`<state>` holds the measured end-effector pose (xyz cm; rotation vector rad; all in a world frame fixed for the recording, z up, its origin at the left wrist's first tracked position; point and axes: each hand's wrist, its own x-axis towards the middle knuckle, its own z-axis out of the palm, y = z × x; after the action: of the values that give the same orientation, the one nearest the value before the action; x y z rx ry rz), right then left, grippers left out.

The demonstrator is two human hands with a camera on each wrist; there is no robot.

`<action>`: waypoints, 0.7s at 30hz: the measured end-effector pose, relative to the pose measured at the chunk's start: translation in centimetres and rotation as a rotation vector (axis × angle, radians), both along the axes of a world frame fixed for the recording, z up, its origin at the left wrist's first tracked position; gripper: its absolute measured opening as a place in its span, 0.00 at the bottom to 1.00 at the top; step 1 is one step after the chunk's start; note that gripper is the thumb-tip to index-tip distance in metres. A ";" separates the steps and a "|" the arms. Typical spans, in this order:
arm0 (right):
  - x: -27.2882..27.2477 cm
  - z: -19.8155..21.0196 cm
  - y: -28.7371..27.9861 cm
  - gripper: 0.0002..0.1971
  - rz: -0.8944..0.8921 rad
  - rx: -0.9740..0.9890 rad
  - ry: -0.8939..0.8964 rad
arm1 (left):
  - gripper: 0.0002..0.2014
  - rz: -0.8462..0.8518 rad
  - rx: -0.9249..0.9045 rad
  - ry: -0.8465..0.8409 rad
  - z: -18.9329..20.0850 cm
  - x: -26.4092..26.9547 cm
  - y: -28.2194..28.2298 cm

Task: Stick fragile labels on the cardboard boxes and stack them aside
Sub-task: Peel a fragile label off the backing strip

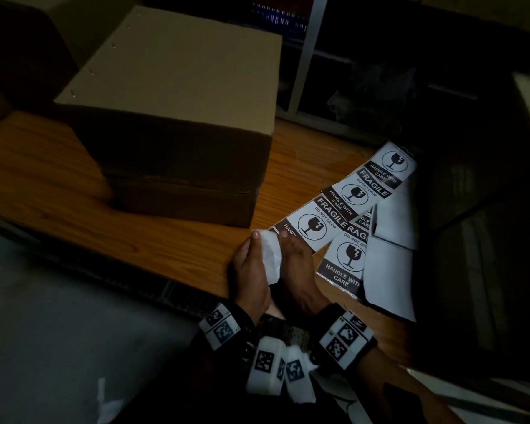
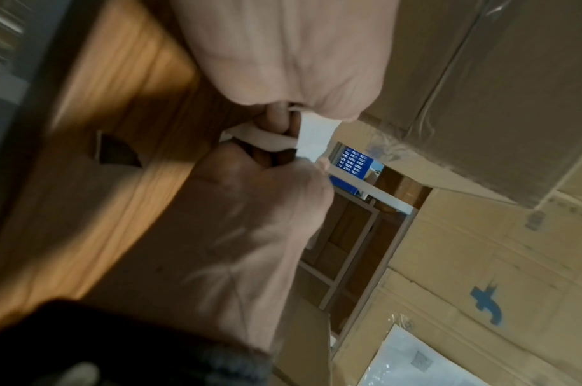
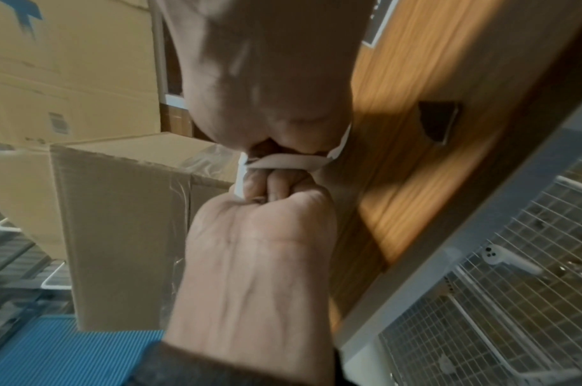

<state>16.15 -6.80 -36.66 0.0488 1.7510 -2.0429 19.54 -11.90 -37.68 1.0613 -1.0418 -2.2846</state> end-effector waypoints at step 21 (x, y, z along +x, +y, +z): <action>-0.1 0.5 1.7 0.03 0.395 0.496 0.568 | 0.09 -0.201 -0.430 -0.115 -1.4 6.1 -2.7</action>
<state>16.07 -5.14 -36.15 -0.7268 2.3366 -1.3767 25.65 -14.61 -39.10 0.9485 -1.6606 -2.0223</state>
